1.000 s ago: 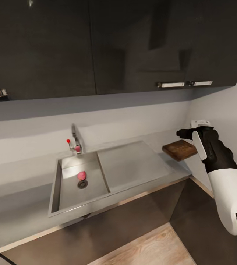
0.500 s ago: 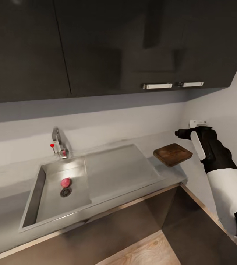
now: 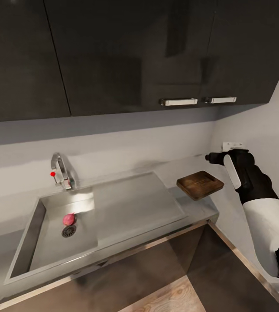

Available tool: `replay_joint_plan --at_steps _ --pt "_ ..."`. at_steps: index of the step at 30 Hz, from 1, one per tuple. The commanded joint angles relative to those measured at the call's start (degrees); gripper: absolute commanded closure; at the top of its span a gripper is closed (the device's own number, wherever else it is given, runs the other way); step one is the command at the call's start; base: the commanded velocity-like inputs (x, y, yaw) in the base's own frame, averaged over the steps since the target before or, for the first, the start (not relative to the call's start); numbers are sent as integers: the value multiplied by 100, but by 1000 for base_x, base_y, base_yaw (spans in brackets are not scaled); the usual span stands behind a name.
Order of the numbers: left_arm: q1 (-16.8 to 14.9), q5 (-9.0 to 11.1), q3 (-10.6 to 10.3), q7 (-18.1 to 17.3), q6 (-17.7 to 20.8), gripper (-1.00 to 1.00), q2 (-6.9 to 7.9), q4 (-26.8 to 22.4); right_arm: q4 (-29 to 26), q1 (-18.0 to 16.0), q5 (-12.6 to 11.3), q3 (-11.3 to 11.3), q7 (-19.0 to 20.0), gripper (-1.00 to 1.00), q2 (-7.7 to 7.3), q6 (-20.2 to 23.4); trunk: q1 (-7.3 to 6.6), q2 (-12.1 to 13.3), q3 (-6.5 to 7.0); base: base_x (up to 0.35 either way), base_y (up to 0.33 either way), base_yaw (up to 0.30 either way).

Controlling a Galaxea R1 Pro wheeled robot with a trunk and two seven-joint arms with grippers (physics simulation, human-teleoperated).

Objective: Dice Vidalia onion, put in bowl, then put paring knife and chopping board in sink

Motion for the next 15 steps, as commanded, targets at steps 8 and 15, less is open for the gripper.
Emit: replay_joint_plan --at_steps 8,15 --pt "-5 3 9 -6 -18 -100 1 3 -1 1 -61 21 -56 -100 -4 17 4 -12 -13 1 -1 0" --pt "-6 3 7 -8 -18 -100 1 3 -1 3 -51 21 -64 -100 13 17 4 -12 -13 24 -1 0"
